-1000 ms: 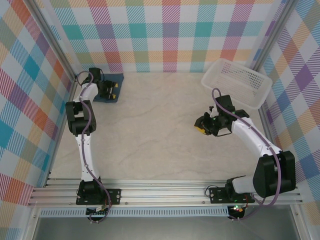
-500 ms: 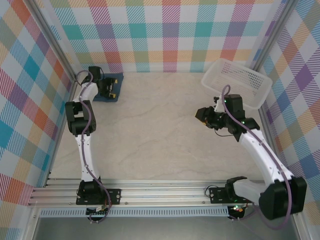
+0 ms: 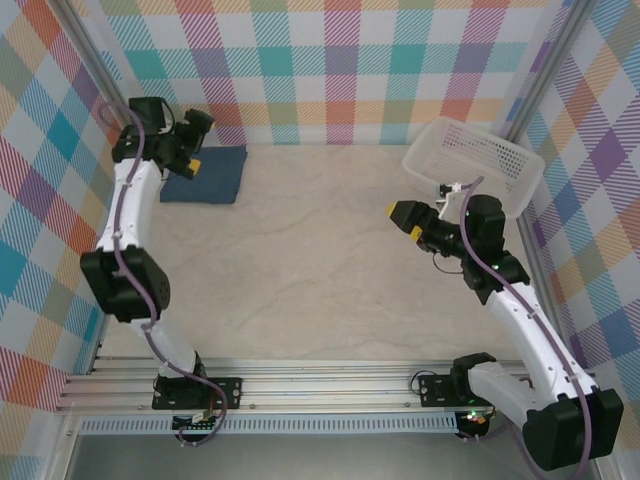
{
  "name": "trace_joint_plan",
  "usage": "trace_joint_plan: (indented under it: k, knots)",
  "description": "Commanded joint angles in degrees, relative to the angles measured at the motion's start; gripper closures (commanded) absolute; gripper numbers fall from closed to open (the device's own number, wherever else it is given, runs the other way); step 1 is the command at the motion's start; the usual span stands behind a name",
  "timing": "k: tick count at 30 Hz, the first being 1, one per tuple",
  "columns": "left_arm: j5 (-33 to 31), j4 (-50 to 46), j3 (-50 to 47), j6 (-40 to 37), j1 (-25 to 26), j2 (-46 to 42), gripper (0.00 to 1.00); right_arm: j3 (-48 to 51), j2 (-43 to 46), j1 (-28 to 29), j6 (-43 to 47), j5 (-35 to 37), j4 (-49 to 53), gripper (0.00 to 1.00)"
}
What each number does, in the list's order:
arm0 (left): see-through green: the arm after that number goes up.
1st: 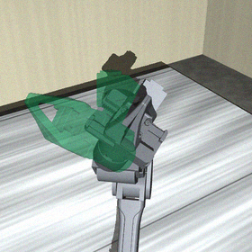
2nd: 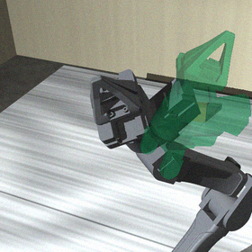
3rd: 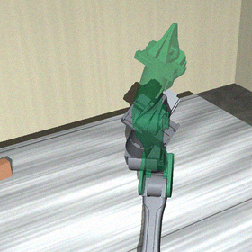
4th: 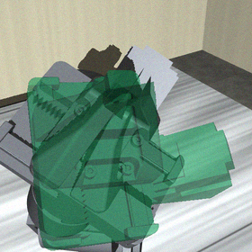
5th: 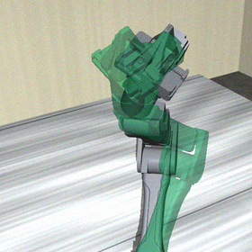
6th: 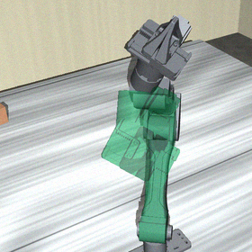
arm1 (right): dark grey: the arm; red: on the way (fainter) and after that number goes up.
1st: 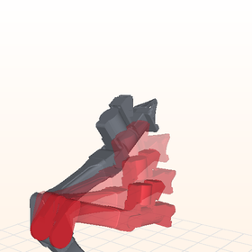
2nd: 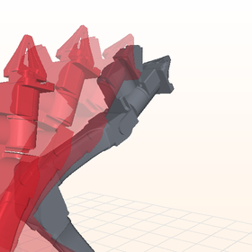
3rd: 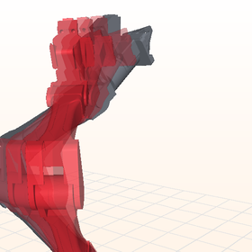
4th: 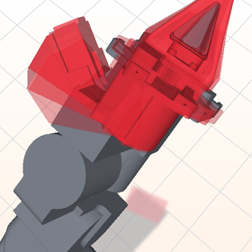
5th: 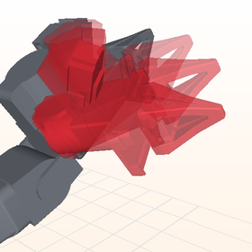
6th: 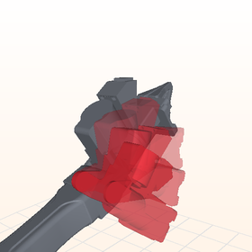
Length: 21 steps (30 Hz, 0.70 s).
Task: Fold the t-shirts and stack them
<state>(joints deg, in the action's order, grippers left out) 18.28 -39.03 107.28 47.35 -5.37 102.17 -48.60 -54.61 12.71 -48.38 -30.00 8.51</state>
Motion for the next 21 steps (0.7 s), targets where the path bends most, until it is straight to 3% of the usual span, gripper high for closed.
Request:
trace_joint_plan:
  k: [1, 3, 6, 9, 13, 16, 19, 21]
  knots:
    - [-4.6, -13.6, -0.6, -16.3, 1.1, -6.4, 0.0, -5.7, 2.1, -0.5, 4.4, 0.4, 8.6, 0.0]
    - [-12.0, -16.7, -3.1, -19.5, 2.3, -11.7, 0.0, -8.0, 2.5, -0.7, 6.2, 1.0, 13.0, 0.0]
    - [-19.4, -14.1, -11.1, -19.9, 2.7, -21.5, 0.0, -10.2, 4.0, -0.8, 7.4, 2.5, 16.8, 0.0]
    - [-23.6, -13.4, -17.6, -17.2, 3.3, -29.4, 0.0, -11.9, 6.0, -0.8, 8.1, 4.9, 19.4, 0.0]
    - [-24.1, -14.9, -22.7, -18.4, 5.3, -35.7, 0.0, -16.8, 5.5, -0.8, 10.1, 10.0, 26.6, 0.0]
    - [-31.8, -14.4, -29.1, -13.1, 7.4, -41.8, 0.0, -18.9, 5.9, -0.8, 11.7, 20.4, 33.4, 0.0]
    - [-33.6, -1.3, -46.7, -11.5, 8.7, -54.3, 0.0, -16.9, 8.1, -0.8, 12.1, 35.3, 38.3, 0.0]
    - [-35.3, 6.8, -58.0, -15.7, 10.0, -62.0, 0.0, -9.3, 12.5, -0.8, 18.5, 39.8, 32.9, 0.0]
